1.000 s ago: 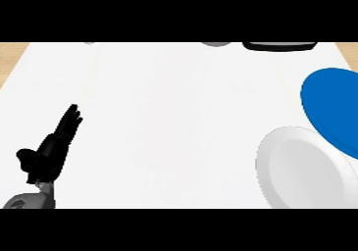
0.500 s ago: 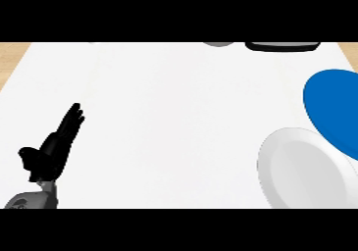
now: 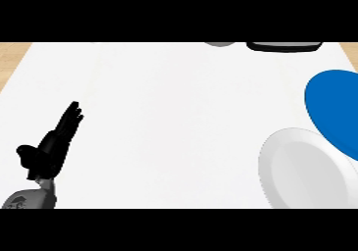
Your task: Pick the croissant from the plate and place it in the plate
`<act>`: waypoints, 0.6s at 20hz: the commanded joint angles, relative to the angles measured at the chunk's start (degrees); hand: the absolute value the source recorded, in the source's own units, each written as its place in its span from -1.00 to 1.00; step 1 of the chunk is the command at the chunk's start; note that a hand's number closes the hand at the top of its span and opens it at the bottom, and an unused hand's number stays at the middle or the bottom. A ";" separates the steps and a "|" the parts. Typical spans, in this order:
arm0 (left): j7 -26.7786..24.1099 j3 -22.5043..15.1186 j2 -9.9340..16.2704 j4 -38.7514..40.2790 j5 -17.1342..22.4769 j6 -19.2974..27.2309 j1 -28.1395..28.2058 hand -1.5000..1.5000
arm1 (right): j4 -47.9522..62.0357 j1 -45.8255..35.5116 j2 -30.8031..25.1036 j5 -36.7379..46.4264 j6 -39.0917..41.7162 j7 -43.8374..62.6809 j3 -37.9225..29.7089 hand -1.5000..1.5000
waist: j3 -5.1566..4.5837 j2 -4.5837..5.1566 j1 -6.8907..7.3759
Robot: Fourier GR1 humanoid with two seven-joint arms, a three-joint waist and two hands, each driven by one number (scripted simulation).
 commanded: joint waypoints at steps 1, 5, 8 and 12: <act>2.20 0.49 0.91 -3.21 0.68 -1.61 1.45 0.00 | 5.48 -6.04 2.25 3.24 -1.38 -0.12 4.09 1.00 | 0.04 -0.03 0.08; 1.57 -1.18 -1.32 -2.99 -2.12 1.30 0.91 0.00 | 12.05 -13.26 7.04 6.74 -6.69 0.82 7.18 1.00 | 0.06 0.06 0.49; -2.30 -0.40 -2.34 4.14 -2.21 1.21 -2.07 0.00 | 12.88 -15.12 11.13 1.20 -8.39 3.38 2.23 1.00 | 0.03 0.26 -0.03; 0.39 -0.84 -1.90 -2.22 -1.90 0.67 0.94 0.00 | 23.53 -20.08 11.60 5.94 -14.47 3.98 4.00 -1.00 | 0.09 0.21 0.81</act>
